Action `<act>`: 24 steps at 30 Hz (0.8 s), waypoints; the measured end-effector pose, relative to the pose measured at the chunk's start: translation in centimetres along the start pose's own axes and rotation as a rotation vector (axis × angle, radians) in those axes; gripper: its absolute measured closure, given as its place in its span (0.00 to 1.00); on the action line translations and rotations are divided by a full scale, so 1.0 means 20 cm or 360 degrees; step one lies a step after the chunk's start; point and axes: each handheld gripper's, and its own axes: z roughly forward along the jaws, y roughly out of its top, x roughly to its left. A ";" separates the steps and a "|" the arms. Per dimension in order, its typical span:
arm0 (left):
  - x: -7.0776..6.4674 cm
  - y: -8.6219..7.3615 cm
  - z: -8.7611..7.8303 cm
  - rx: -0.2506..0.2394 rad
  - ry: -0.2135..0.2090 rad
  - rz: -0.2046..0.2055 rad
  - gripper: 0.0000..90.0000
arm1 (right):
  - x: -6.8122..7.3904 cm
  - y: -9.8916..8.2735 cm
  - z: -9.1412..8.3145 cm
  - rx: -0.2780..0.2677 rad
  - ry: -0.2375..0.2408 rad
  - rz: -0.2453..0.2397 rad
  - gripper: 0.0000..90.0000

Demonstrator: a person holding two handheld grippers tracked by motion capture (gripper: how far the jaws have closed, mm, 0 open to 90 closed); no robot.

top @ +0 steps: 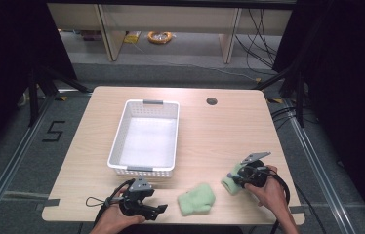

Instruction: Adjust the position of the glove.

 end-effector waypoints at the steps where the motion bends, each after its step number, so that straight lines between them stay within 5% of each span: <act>1: 0.00 0.00 0.00 -0.0014 0.0001 -0.0013 0.31 | 0.01 0.00 0.00 0.0001 0.0019 0.0012 0.76; 13: 0.01 0.01 -0.01 -0.0032 0.0008 -0.0014 0.31 | 0.00 -0.01 0.00 -0.0044 0.0012 0.0028 0.91; 15: 0.00 0.01 0.00 -0.0051 0.0006 -0.0050 0.31 | -0.01 -0.02 0.01 -0.0104 0.0001 0.0027 0.92; 18: 0.00 0.00 0.00 -0.0047 0.0009 -0.0030 0.31 | -0.01 -0.02 -0.02 -0.0082 0.0022 0.0030 0.93; 19: 0.00 0.00 0.00 -0.0045 0.0007 -0.0030 0.31 | 0.00 -0.02 -0.01 -0.0154 0.0007 0.0056 0.93; 20: 0.01 0.00 0.00 -0.0027 0.0007 -0.0012 0.31 | 0.00 -0.01 -0.04 -0.0087 0.0018 0.0023 0.93; 24: 0.01 0.00 -0.01 -0.0033 0.0008 -0.0010 0.31 | 0.02 -0.01 -0.08 -0.0159 0.0007 0.0030 0.94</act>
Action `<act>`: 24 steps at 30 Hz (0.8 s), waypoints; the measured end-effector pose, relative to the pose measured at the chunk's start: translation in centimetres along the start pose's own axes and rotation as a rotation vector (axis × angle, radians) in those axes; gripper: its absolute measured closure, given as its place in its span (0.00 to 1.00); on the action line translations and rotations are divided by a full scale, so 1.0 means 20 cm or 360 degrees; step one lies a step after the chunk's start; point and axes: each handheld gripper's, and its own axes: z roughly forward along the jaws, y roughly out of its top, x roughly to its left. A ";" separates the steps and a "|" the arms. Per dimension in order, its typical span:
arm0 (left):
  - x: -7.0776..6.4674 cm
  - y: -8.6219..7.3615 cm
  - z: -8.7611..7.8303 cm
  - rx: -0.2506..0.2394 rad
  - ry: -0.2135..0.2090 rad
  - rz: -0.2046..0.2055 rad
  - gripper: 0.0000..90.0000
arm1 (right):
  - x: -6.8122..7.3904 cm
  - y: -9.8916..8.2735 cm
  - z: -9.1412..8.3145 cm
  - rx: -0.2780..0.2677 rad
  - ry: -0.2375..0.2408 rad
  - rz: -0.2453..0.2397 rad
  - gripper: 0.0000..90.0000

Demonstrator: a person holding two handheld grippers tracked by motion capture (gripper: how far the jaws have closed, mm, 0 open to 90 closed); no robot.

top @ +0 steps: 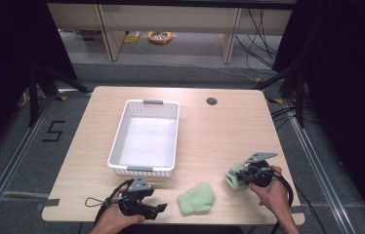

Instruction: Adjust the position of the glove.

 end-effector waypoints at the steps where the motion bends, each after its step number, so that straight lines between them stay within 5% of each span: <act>1: -0.01 0.00 0.00 -0.0021 0.0003 -0.0015 0.31 | 0.02 0.00 -0.01 -0.0060 -0.0016 0.0012 0.94; 3: 0.00 0.00 -0.01 -0.0007 0.0003 -0.0004 0.31 | 0.03 0.01 -0.04 -0.0008 0.0001 0.0000 0.94; 7: 0.00 0.00 -0.01 -0.0011 0.0005 -0.0007 0.31 | 0.13 0.02 -0.14 -0.0150 0.0026 -0.0012 0.94; 10: -0.01 0.00 0.00 -0.0012 0.0004 -0.0031 0.31 | 0.18 0.02 -0.19 -0.0128 0.0057 -0.0059 0.94; 11: 0.00 0.00 -0.01 -0.0004 0.0003 -0.0007 0.31 | 0.27 0.03 -0.21 -0.0144 0.0106 -0.0035 0.94; 12: -0.01 0.00 -0.01 -0.0008 0.0003 -0.0002 0.31 | 0.29 0.04 -0.20 -0.0193 0.0112 -0.0090 0.94; 21: -0.01 0.00 0.01 -0.0002 -0.0003 -0.0026 0.31 | 0.52 0.08 -0.12 -0.0133 0.0250 -0.0235 0.93; 24: -0.02 0.00 0.01 -0.0019 -0.0003 -0.0027 0.31 | 0.55 0.09 -0.11 -0.0082 0.0286 -0.0206 0.93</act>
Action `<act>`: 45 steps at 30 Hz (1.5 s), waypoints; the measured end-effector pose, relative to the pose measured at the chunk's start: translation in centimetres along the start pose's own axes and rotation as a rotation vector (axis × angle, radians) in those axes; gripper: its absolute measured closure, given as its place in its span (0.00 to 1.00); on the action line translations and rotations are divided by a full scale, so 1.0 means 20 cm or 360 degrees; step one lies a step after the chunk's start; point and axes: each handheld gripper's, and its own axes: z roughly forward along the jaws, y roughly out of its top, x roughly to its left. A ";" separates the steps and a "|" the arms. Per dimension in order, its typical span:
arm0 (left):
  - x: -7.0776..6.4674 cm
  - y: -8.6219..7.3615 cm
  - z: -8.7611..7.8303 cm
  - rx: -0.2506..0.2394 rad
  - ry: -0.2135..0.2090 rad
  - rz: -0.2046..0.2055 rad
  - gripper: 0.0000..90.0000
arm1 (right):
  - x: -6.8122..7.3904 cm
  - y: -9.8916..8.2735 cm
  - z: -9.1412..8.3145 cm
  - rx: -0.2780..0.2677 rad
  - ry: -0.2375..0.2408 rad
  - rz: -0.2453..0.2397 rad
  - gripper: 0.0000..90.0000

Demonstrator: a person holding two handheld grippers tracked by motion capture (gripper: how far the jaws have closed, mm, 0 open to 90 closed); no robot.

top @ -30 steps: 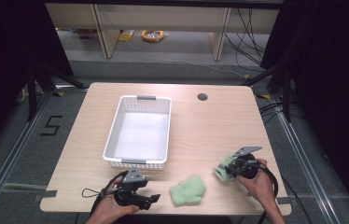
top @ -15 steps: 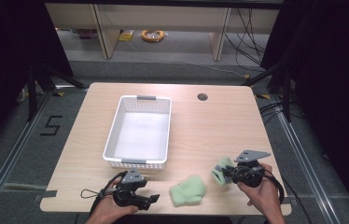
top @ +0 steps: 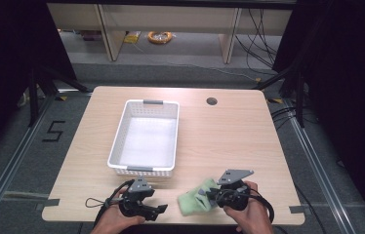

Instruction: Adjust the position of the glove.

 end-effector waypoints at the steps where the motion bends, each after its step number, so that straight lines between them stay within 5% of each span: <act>1: 0.00 0.00 0.00 0.0003 -0.0001 -0.0004 0.31 | 0.00 0.00 0.01 -0.0009 -0.0007 -0.0024 0.93; 3: 0.01 0.00 0.00 0.0034 -0.0004 0.0034 0.31 | 0.02 0.01 0.03 -0.0001 -0.0002 -0.0020 0.93; 7: -0.01 0.00 0.00 0.0008 -0.0010 -0.0014 0.31 | 0.06 0.05 0.06 0.0016 0.0007 -0.0037 0.93; 14: -0.01 0.00 0.01 0.0009 -0.0015 0.0012 0.31 | 0.07 0.07 0.18 0.0091 0.0009 -0.0030 0.92; 15: 0.00 0.00 0.00 0.0035 -0.0014 0.0044 0.31 | 0.09 0.07 0.19 0.0164 0.0035 0.0080 0.92; 17: -0.02 0.00 0.01 -0.0002 -0.0023 -0.0008 0.32 | 0.09 0.07 0.22 0.0155 0.0034 0.0044 0.91; 21: -0.02 0.00 0.01 0.0040 -0.0024 0.0059 0.33 | 0.08 0.07 0.25 0.0140 0.0058 0.0031 0.85; 22: -0.03 0.00 0.02 0.0012 -0.0041 0.0015 0.34 | 0.08 0.07 0.24 0.0134 0.0063 0.0046 0.80; 24: -0.03 0.00 0.01 0.0025 -0.0056 0.0081 0.37 | 0.08 0.07 0.22 0.0085 0.0087 0.0057 0.77; 25: -0.05 0.00 0.02 -0.0001 -0.0060 0.0037 0.37 | 0.07 0.07 0.21 0.0069 0.0086 0.0054 0.75; 29: -0.07 0.00 0.04 -0.0006 -0.0089 0.0069 0.41 | 0.02 0.08 0.10 -0.0018 0.0046 0.0004 0.74; 33: -0.09 0.01 0.06 -0.0009 -0.0092 0.0115 0.46 | -0.06 0.04 0.05 0.0011 0.0017 -0.0015 0.71; 45: -0.14 0.06 0.16 0.0000 -0.0131 0.0288 0.62 | -0.14 -0.05 0.14 0.0108 0.0122 0.0057 0.68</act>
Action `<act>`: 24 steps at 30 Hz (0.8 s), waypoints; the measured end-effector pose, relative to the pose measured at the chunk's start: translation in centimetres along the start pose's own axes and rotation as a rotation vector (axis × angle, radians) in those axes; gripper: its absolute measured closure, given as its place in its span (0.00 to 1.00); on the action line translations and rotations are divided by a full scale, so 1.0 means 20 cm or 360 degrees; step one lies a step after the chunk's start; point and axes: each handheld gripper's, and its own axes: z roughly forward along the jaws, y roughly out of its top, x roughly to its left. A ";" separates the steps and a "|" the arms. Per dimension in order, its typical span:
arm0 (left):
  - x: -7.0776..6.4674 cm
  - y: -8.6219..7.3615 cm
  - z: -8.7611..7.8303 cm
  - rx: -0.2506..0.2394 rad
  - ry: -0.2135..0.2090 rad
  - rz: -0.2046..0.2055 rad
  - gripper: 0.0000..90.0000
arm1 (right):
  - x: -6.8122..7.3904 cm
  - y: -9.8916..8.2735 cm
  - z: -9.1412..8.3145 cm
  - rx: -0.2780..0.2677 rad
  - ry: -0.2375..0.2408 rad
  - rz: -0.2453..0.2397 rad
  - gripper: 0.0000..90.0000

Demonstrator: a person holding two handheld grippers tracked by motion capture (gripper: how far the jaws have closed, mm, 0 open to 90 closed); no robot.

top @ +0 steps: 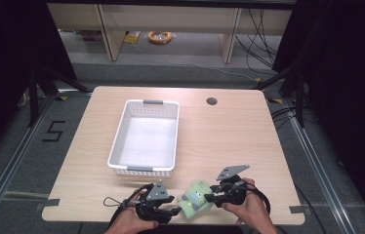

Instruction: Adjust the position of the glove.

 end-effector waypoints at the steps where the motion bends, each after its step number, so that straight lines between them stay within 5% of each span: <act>1: 0.00 0.00 0.01 -0.0005 -0.0014 -0.0028 0.64 | 0.00 -0.01 0.01 -0.0035 0.0014 -0.0006 0.71; 4: 0.01 0.02 0.02 0.0003 -0.0069 -0.0006 0.76 | -0.01 -0.01 0.01 -0.0030 0.0038 -0.0028 0.81; 6: 0.01 0.02 0.02 0.0022 -0.0047 -0.0012 0.84 | 0.00 -0.02 -0.01 -0.0020 0.0037 0.0012 0.86; 8: 0.01 0.03 0.02 0.0019 -0.0027 0.0032 0.92 | 0.00 -0.01 -0.02 -0.0026 0.0024 -0.0029 0.88; 10: 0.01 0.03 0.01 0.0001 -0.0043 -0.0042 0.99 | 0.01 -0.01 -0.03 -0.0048 0.0014 -0.0001 0.89; 12: 0.02 0.04 0.00 0.0007 -0.0037 0.0008 0.99 | 0.02 -0.01 -0.05 -0.0076 0.0029 0.0012 0.89; 14: 0.02 0.05 0.00 -0.0015 -0.0038 -0.0043 1.00 | 0.02 -0.01 -0.07 -0.0083 0.0048 0.0020 0.89; 16: 0.03 0.05 0.00 0.0002 -0.0045 -0.0010 0.99 | 0.03 -0.01 -0.07 -0.0123 0.0040 0.0069 0.90; 20: 0.02 0.02 0.02 0.0024 -0.0065 -0.0051 0.80 | 0.02 -0.02 -0.05 -0.0072 0.0023 0.0066 0.89; 24: 0.01 0.02 0.03 0.0050 -0.0045 0.0010 0.70 | 0.00 -0.02 -0.05 -0.0078 0.0037 0.0014 0.89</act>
